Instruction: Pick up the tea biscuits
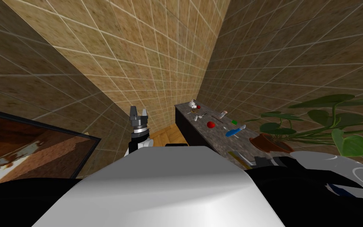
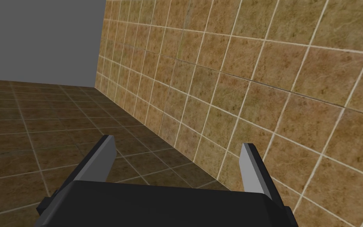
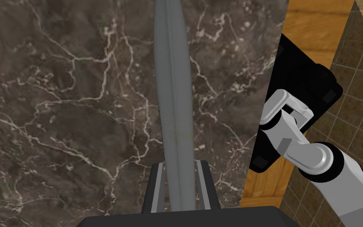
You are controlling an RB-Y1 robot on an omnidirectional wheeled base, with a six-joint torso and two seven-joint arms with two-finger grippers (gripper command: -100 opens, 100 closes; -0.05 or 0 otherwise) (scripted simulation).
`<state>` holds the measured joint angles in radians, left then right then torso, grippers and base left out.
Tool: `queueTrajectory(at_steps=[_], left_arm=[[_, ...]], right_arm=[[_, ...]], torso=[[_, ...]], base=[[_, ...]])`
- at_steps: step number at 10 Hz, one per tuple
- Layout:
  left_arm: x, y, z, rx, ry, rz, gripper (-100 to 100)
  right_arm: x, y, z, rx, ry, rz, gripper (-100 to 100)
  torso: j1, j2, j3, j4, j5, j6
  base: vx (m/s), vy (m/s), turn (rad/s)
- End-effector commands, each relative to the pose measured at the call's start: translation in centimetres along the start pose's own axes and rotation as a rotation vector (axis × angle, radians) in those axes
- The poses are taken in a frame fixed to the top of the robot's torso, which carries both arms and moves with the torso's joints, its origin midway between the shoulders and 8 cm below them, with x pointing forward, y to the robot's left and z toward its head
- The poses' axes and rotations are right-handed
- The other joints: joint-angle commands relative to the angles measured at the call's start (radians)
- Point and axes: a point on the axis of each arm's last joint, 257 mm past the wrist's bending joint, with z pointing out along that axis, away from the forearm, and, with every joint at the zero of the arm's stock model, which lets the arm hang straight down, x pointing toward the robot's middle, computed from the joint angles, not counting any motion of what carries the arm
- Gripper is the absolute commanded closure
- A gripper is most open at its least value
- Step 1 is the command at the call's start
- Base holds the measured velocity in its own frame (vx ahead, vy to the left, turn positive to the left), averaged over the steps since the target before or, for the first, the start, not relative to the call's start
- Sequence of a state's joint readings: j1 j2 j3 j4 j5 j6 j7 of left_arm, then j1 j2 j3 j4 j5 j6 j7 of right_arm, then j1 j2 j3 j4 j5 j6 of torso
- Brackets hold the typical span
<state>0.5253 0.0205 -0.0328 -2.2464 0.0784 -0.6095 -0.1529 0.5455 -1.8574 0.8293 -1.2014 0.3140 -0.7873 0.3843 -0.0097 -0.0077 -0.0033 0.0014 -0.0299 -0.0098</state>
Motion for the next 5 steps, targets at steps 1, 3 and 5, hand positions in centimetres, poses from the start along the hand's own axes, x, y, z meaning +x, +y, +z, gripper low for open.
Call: queueTrajectory(at_steps=[1,3,5], left_arm=[[0.0,0.0,0.0,0.0,0.0,0.0,0],[0.0,0.0,0.0,0.0,0.0,0.0,0],[0.0,0.0,0.0,0.0,0.0,0.0,0]], right_arm=[[-0.2,-0.1,-0.1,0.0,-0.002,-0.004,100],[-1.3,-0.4,-0.8,0.008,0.005,-0.021,100],[-1.3,-0.3,-0.7,0.007,0.006,-0.021,100]], torso=[[0.0,0.0,0.0,0.0,0.0,0.0],[0.001,0.001,0.0,0.0,0.001,0.002],[0.002,0.001,0.0,0.0,0.001,0.001]], base=[[0.001,-0.004,0.014],[-0.001,-0.024,-0.112],[0.001,-0.008,0.019]])
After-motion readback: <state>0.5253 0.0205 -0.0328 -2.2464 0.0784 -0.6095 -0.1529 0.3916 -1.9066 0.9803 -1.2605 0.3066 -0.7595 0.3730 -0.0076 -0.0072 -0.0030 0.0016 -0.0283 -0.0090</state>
